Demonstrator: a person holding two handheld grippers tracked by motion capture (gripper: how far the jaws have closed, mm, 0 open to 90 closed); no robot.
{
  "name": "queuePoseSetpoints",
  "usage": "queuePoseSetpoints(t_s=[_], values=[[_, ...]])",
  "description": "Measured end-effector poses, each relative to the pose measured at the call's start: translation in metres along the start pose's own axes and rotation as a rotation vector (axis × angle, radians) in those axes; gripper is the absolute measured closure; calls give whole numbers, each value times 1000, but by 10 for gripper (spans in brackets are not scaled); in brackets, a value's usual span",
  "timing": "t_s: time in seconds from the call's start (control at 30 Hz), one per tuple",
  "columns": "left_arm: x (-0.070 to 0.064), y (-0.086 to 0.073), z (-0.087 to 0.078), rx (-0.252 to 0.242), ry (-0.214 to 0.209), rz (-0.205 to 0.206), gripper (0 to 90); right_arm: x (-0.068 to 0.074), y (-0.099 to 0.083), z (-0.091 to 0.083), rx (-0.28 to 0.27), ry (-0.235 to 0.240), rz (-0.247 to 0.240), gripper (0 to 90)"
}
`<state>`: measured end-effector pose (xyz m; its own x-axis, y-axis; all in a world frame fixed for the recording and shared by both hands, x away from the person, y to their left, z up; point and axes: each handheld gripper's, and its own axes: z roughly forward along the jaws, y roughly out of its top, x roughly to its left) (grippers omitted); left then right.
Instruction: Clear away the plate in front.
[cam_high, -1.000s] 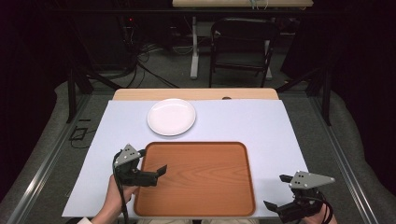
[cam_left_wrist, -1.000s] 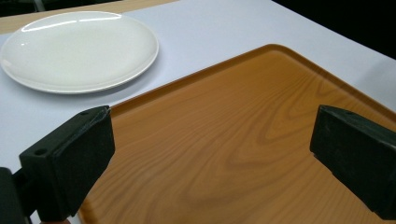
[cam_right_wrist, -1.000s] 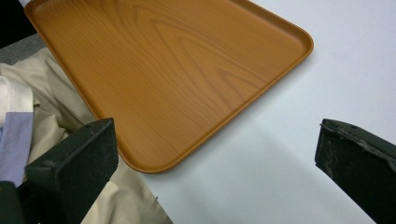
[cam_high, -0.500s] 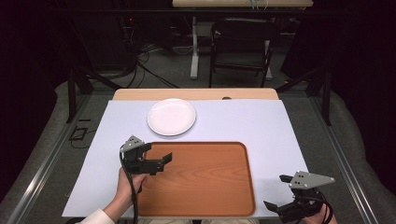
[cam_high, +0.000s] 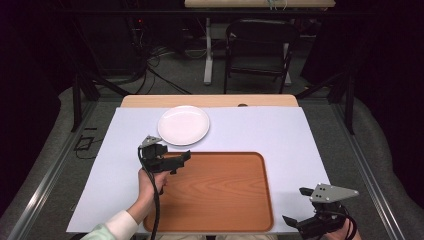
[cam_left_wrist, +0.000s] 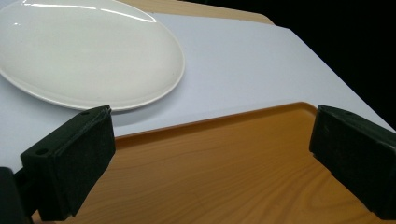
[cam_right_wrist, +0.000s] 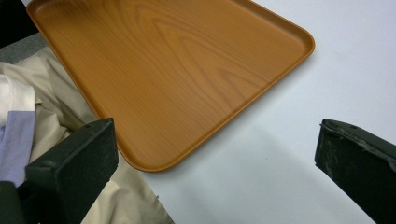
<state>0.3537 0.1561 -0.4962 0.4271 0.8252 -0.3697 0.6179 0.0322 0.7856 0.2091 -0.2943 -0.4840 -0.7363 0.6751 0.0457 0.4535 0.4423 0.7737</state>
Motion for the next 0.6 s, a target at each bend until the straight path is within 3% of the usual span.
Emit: queuePoseSetpoints(t_s=[0.37,0.6], values=[[9,12,18,-13,-5,-129,0,0,0,0,0,4,-2,0],[23,15,28,-18,-18,-249,3,-1,0,0,0,4,-1,0]])
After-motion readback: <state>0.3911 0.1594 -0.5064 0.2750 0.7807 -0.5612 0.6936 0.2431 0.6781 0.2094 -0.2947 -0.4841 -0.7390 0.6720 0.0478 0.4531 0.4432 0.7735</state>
